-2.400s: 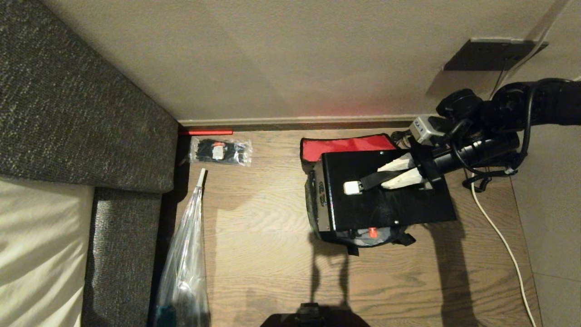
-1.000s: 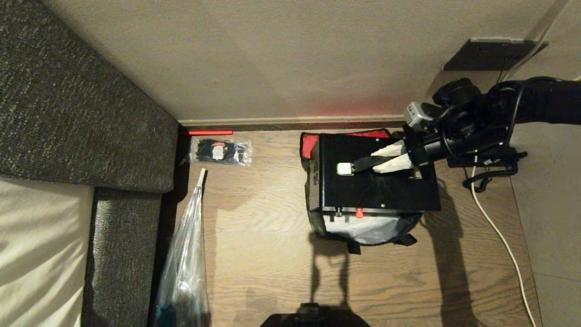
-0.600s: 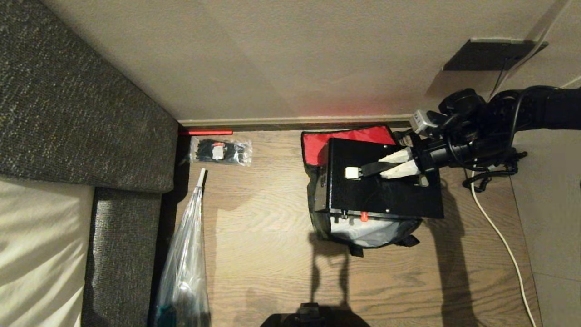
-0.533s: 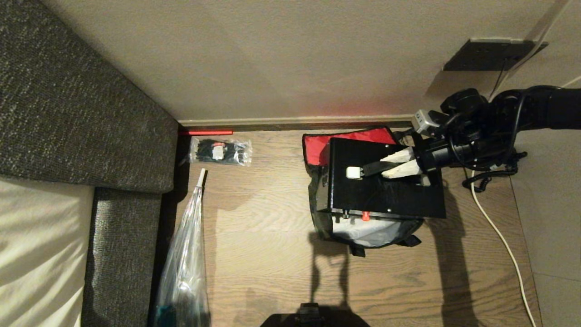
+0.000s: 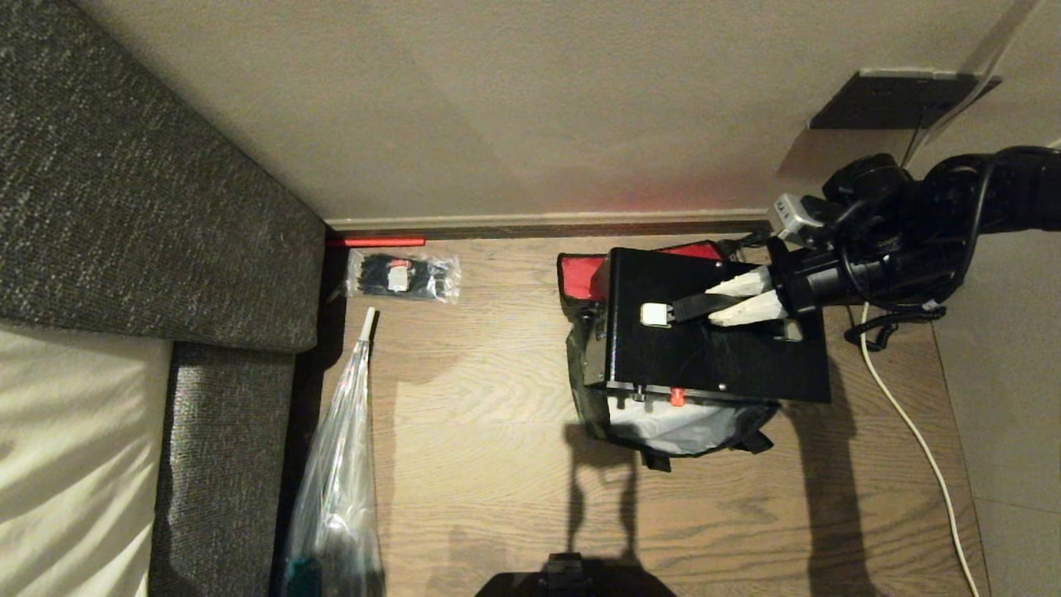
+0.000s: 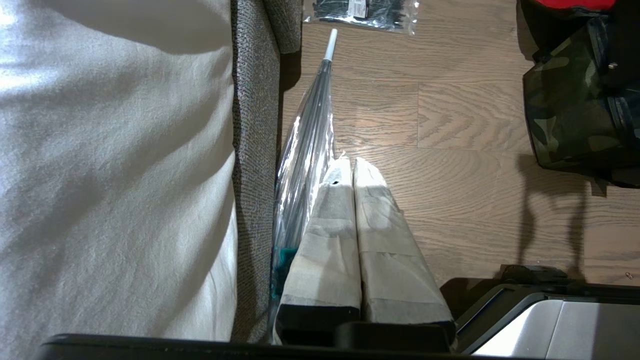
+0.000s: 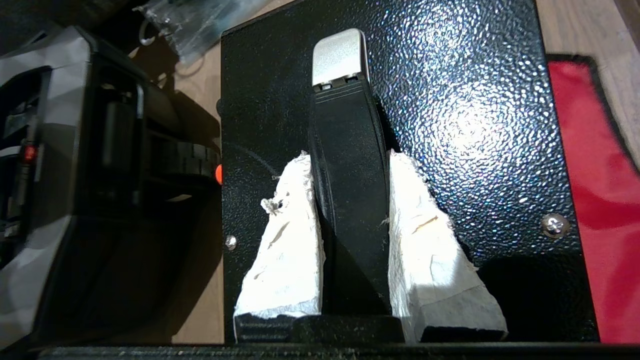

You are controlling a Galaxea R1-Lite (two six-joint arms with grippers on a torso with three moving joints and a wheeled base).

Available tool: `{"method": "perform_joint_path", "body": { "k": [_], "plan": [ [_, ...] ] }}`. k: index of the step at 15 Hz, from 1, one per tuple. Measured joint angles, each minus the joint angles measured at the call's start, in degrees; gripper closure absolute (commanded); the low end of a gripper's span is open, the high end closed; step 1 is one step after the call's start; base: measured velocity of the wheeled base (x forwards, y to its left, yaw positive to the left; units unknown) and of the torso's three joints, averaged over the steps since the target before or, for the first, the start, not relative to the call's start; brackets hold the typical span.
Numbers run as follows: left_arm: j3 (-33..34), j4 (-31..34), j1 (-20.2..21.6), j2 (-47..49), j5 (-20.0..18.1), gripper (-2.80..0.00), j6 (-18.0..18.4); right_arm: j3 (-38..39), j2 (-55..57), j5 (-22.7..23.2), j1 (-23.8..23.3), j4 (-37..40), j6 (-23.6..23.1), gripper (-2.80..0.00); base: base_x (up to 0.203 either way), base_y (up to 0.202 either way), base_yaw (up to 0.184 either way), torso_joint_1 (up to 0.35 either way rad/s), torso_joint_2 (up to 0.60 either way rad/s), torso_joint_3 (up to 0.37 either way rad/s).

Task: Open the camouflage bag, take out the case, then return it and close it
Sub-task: Place the black box back

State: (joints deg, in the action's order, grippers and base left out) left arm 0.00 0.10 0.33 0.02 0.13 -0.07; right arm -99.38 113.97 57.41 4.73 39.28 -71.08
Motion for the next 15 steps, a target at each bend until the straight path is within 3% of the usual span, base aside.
{"method": "perform_joint_path", "body": {
  "k": [10,15],
  "plan": [
    [0.0,0.0,0.0,0.0,0.0,0.0,0.0,6.69,-4.6,-1.17,-1.87,-2.5,-2.76,0.0,0.0,0.0,0.0,0.0,0.0,0.0],
    [0.0,0.0,0.0,0.0,0.0,0.0,-0.02,8.47,-4.85,-1.65,-2.74,-0.95,-8.25,0.0,0.0,0.0,0.0,0.0,0.0,0.0]
  ]
}}
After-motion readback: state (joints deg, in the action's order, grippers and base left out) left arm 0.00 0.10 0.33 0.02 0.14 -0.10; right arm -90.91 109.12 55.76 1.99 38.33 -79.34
